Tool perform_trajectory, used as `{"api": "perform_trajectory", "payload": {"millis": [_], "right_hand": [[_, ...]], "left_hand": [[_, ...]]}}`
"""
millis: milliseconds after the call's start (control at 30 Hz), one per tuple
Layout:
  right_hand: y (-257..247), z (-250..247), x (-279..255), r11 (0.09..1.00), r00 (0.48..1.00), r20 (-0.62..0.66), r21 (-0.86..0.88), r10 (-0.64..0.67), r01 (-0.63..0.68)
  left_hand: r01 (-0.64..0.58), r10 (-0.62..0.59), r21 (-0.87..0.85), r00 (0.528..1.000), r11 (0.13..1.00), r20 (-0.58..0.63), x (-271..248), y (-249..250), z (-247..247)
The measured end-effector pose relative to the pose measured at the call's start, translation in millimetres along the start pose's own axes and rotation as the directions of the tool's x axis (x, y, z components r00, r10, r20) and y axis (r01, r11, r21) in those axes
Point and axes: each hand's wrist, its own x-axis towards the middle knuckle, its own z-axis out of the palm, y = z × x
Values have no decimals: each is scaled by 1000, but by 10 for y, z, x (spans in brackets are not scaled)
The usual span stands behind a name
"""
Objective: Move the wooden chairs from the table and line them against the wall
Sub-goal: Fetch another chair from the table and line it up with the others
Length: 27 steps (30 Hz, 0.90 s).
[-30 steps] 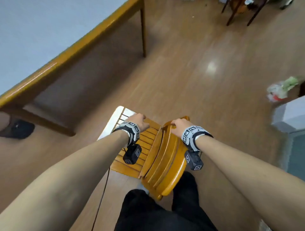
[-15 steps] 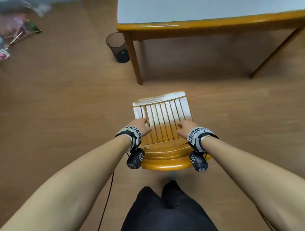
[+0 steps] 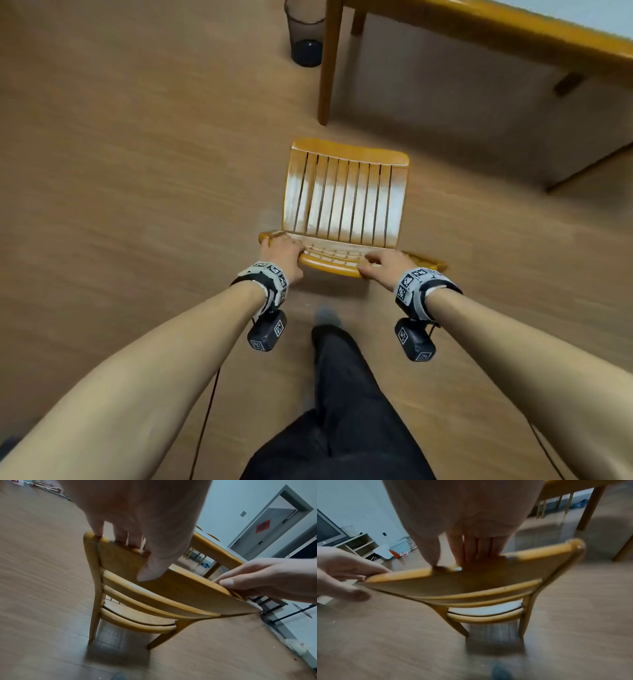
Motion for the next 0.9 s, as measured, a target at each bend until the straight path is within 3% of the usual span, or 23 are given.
{"api": "perform_trajectory", "payload": {"millis": [100,233,300,567,767,900], "right_hand": [[185,187,-47,993,995,-16,-72,-98,97],[203,107,99,898,986,31,-409,-167,164],[121,-72,140,862,981,78,-468,-177,192],[-143,-1297,485,841,973,123,-490,-194,230],[-292,-2297,895,871,975,9,-447,-220,201],[-395,-2732,1141,901,981,-70,-411,-183,139]], "left_hand": [[26,-22,51,996,998,-87,56,7,126],[19,-17,29,998,999,-67,159,26,96],[32,-30,22,998,999,-48,154,40,-62],[41,-43,-27,996,999,-78,579,216,-1238],[11,-12,-11,994,1000,-105,1078,378,-2241],[15,-13,22,996,1000,-85,1427,412,-2660]]}}
